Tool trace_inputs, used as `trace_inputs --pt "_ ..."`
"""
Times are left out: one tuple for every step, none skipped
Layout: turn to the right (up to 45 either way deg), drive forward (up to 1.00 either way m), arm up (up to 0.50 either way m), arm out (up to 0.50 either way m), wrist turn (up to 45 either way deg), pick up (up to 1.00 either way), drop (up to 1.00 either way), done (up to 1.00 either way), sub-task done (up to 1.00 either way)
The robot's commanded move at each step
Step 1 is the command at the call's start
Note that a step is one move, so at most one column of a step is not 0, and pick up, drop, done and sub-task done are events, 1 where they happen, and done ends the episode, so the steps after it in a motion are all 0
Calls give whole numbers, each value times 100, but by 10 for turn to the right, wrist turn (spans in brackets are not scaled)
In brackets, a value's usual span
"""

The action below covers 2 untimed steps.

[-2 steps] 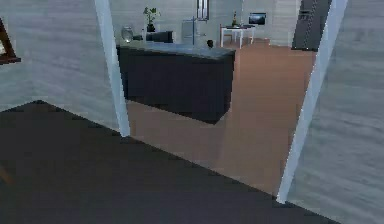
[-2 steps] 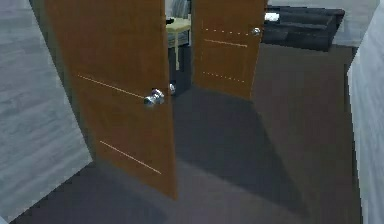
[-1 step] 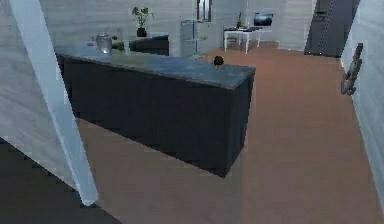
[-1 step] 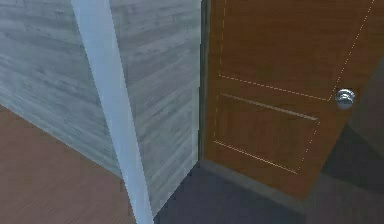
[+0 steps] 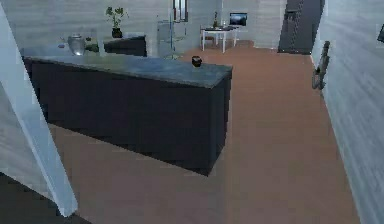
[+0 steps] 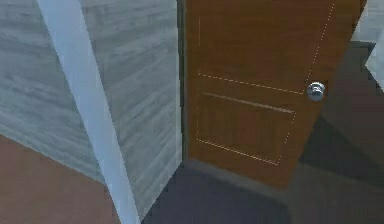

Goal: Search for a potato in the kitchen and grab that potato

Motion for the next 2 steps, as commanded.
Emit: trace_inputs --pt "0 35 0 0 0 0 0 0 0" --pt "0 75 0 0 0 0 0 0 0"
